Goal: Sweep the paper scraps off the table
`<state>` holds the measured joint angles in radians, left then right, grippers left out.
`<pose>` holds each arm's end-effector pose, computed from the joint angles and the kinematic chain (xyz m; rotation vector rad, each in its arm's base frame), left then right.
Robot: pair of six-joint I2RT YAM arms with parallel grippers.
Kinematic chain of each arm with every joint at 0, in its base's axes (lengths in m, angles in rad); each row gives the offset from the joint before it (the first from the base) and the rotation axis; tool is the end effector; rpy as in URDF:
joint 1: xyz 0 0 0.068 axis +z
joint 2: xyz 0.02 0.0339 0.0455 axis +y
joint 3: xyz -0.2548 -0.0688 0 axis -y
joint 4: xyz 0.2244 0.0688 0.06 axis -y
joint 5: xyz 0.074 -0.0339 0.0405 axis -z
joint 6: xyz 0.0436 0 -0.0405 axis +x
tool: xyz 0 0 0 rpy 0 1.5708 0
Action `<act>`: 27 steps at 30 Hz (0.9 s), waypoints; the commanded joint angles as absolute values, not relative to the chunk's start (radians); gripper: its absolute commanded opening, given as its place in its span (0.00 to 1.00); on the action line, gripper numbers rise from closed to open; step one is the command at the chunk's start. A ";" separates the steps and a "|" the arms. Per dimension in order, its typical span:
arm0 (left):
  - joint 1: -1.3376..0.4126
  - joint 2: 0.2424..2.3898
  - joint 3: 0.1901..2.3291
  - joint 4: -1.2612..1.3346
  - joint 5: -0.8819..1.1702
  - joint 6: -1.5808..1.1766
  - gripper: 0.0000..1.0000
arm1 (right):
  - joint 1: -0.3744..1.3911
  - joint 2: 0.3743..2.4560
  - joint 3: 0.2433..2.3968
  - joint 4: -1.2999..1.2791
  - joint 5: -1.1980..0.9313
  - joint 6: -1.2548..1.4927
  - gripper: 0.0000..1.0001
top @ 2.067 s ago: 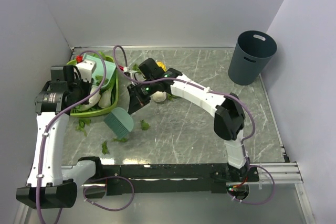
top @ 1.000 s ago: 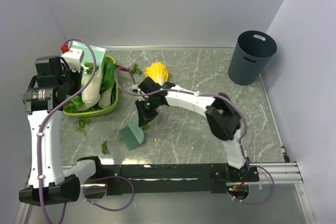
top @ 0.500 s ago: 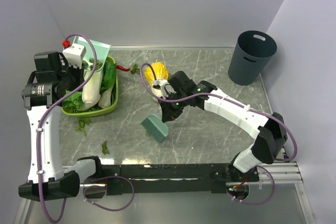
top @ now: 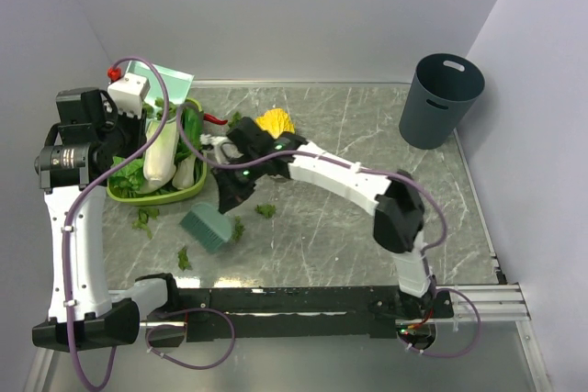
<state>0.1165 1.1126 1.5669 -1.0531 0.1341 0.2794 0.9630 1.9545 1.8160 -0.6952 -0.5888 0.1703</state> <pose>0.1789 0.0151 0.4283 0.2525 2.1499 0.0823 0.2200 0.3586 0.2966 -1.2703 2.2556 1.1908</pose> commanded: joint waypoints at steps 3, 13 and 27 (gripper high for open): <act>0.120 1.109 1.615 -1.034 0.120 0.290 0.01 | 1.017 2.123 2.035 -0.586 -0.761 0.323 0.00; 0.120 1.115 1.635 -1.043 0.094 0.291 0.01 | 1.048 2.315 2.157 -0.557 -0.698 0.561 0.00; 0.120 1.140 1.661 -1.002 0.138 0.290 0.01 | 0.950 2.073 1.785 -0.670 -0.480 0.502 0.00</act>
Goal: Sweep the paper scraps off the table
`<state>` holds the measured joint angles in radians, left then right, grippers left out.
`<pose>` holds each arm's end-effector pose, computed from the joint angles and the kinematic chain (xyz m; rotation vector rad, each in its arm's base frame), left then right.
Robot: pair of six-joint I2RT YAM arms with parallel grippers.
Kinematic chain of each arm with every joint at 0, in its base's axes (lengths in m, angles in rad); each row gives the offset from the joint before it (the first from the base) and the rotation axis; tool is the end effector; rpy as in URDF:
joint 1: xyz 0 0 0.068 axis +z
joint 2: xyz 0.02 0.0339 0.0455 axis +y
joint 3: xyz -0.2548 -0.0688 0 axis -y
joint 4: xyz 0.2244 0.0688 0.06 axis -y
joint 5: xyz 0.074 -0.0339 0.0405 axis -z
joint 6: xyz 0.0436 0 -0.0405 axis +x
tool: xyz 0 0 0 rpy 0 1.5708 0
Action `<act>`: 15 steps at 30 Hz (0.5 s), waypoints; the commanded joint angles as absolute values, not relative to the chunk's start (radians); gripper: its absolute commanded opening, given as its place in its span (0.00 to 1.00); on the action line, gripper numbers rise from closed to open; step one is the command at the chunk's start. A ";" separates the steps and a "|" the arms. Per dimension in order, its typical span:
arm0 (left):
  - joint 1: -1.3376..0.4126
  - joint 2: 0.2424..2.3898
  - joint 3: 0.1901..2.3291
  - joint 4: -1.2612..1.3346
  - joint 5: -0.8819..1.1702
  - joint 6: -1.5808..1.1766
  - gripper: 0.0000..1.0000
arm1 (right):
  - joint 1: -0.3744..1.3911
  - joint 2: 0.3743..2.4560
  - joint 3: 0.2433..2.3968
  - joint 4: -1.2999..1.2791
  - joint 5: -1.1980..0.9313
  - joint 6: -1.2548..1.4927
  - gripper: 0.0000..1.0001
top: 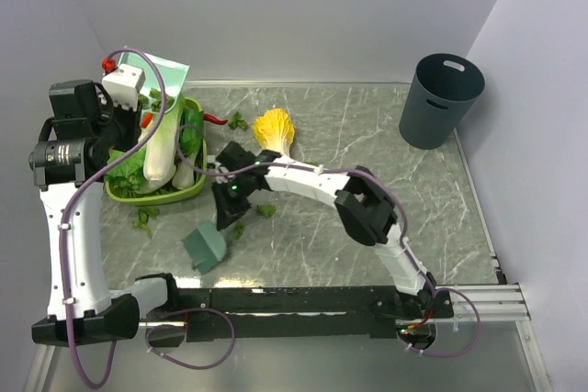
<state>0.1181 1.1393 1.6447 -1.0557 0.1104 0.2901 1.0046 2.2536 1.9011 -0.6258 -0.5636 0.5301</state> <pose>0.1801 0.0165 0.4447 0.2473 2.1054 0.1257 0.2346 0.4125 0.1981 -0.9163 2.7158 1.1999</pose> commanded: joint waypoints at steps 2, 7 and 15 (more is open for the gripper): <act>0.120 1.134 1.649 -0.994 0.144 0.293 0.01 | 0.911 2.028 1.729 -0.675 -0.460 0.474 0.00; 0.118 1.127 1.631 -0.983 0.164 0.311 0.01 | 0.835 1.876 1.580 -0.698 -0.416 0.411 0.00; 0.089 1.149 1.594 -0.970 0.189 0.360 0.01 | 0.698 1.631 1.367 -0.726 -0.383 0.266 0.00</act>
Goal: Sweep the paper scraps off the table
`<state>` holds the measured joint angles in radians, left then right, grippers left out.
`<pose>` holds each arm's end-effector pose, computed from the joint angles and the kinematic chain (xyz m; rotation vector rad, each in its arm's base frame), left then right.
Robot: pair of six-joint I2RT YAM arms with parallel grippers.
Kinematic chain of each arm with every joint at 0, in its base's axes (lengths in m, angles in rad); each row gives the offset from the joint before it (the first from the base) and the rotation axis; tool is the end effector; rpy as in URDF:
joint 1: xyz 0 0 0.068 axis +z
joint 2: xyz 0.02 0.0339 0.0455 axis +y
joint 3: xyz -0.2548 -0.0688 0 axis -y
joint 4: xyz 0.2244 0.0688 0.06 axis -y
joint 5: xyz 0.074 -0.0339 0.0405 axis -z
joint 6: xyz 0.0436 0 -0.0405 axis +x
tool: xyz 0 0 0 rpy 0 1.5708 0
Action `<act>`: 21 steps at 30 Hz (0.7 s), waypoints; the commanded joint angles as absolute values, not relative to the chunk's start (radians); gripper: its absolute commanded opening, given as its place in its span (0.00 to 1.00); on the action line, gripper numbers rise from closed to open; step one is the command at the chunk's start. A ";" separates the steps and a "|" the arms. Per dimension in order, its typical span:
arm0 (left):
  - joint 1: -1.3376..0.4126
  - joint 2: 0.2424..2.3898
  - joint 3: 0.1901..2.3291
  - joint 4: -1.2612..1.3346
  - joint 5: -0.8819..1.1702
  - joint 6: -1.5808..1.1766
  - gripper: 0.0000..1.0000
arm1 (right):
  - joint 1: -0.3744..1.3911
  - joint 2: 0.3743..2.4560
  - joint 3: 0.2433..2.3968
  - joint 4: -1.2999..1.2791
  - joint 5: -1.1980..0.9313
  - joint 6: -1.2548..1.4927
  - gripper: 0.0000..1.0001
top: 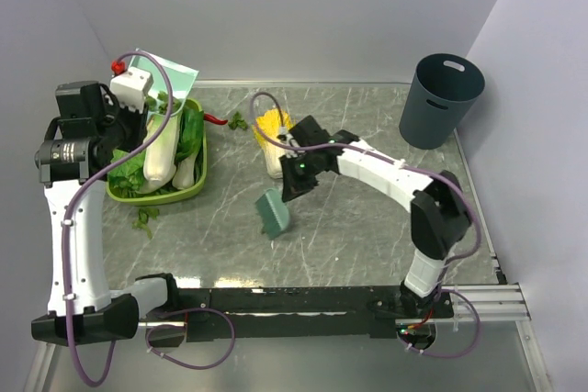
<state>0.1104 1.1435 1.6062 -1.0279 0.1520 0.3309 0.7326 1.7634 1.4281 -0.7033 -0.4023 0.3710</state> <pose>0.1869 0.0141 0.4365 0.3228 2.1057 0.0980 0.2550 0.2523 0.2481 -0.6484 2.6923 0.8752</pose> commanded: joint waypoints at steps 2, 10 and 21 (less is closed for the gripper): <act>0.057 1.155 1.582 -0.980 0.210 0.367 0.01 | 0.667 1.574 1.342 -0.729 -0.403 0.221 0.00; -0.146 1.143 1.459 -1.046 0.155 0.466 0.01 | 0.624 1.284 1.206 -0.748 -0.518 0.043 0.00; -0.284 1.051 1.244 -1.170 0.182 0.646 0.01 | 0.425 1.177 1.117 -0.796 -0.413 0.009 0.00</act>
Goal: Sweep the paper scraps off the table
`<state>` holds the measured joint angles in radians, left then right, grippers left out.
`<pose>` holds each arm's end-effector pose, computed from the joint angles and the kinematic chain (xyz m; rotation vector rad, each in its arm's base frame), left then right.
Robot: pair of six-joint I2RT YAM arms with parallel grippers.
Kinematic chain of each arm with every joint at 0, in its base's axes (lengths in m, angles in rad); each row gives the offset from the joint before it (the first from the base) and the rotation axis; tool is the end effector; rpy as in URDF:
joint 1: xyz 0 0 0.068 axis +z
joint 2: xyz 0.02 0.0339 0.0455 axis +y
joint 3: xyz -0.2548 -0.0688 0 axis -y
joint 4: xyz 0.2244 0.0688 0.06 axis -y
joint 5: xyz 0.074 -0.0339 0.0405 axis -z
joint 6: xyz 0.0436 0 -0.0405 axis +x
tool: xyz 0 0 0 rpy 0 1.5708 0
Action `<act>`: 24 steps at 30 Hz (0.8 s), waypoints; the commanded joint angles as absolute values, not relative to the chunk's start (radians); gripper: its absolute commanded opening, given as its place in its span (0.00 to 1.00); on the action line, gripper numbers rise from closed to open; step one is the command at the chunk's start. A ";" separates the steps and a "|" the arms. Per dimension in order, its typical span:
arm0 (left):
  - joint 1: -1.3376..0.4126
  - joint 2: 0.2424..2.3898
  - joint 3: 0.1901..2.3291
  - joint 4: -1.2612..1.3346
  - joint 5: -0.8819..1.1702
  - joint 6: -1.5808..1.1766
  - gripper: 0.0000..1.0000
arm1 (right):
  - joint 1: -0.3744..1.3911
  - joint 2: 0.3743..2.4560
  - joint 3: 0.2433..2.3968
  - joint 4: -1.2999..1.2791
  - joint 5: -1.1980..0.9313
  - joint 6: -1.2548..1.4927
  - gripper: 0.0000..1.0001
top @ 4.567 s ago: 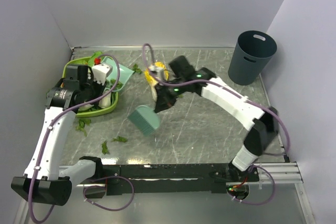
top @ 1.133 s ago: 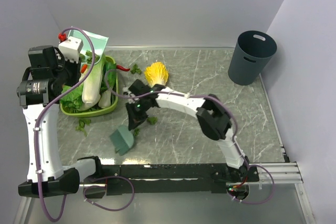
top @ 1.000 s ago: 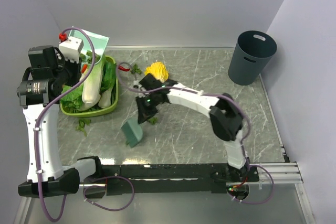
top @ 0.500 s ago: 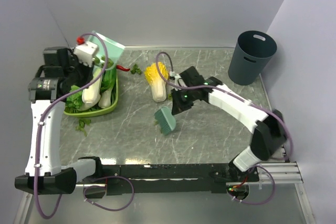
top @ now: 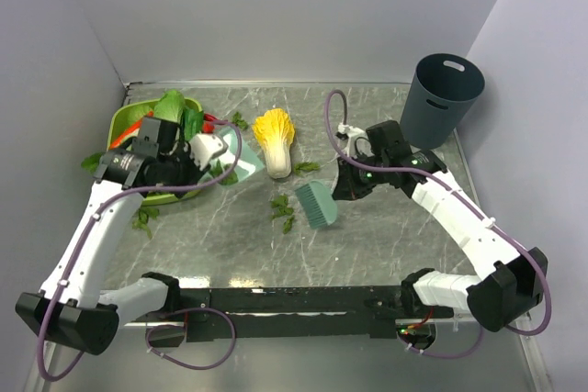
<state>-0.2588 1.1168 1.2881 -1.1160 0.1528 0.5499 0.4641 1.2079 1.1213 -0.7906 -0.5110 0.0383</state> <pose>0.1798 -0.0545 0.3450 1.0406 2.2743 -0.0720 0.1961 0.1220 0.3059 -0.7484 2.3606 0.8453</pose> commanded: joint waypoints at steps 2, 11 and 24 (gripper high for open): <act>-0.299 1.039 1.195 -1.187 0.195 0.678 0.01 | 0.425 1.187 1.135 -0.799 -0.358 -0.049 0.00; -0.347 1.002 1.013 -1.170 0.163 0.765 0.01 | 0.436 1.278 1.209 -0.749 -0.249 -0.015 0.00; -0.416 1.106 0.855 -0.933 0.075 0.758 0.01 | 0.584 1.462 1.302 -0.700 -0.140 -0.008 0.00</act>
<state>-0.4030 1.0977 0.8730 -1.0367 0.0998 0.7452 0.5320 1.4284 1.2461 -0.7403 -0.1837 -0.0158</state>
